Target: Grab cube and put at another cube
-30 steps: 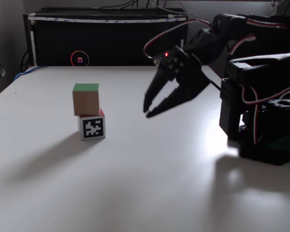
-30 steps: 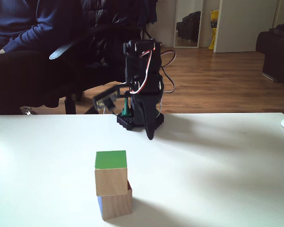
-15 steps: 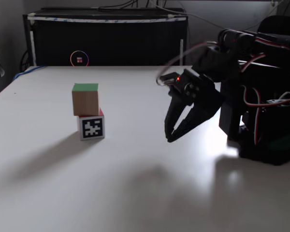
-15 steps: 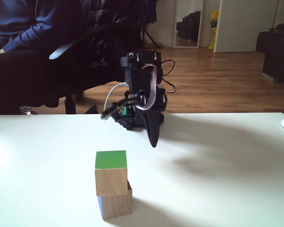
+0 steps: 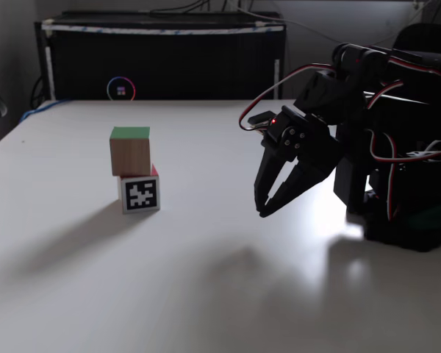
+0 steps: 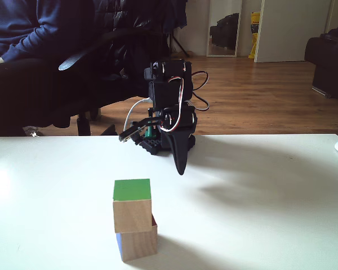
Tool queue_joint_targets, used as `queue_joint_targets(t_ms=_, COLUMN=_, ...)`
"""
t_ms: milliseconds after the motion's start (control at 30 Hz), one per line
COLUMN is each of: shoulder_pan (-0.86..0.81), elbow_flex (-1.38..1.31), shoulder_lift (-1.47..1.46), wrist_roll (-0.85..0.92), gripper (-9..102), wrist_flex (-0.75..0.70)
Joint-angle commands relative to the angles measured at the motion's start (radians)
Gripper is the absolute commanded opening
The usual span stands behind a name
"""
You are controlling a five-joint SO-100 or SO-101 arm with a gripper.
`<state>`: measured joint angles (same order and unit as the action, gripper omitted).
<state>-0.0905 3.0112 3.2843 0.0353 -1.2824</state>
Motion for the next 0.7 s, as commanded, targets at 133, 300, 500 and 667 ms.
queue_joint_targets(t_ms=133, shoulder_pan=-0.005, elbow_flex=-0.043, shoulder_lift=0.005, wrist_roll=-0.005, gripper=0, wrist_flex=-0.005)
queue_joint_targets(t_ms=300, shoulder_pan=-0.005, elbow_flex=-0.043, shoulder_lift=0.005, wrist_roll=-0.008, gripper=0, wrist_flex=-0.005)
queue_joint_targets(t_ms=500, shoulder_pan=-0.009, elbow_flex=-0.043, shoulder_lift=0.005, wrist_roll=-0.014, gripper=0, wrist_flex=-0.005)
queue_joint_targets(t_ms=667, shoulder_pan=-0.025, elbow_flex=-0.043, shoulder_lift=0.005, wrist_roll=-0.02, gripper=0, wrist_flex=-0.006)
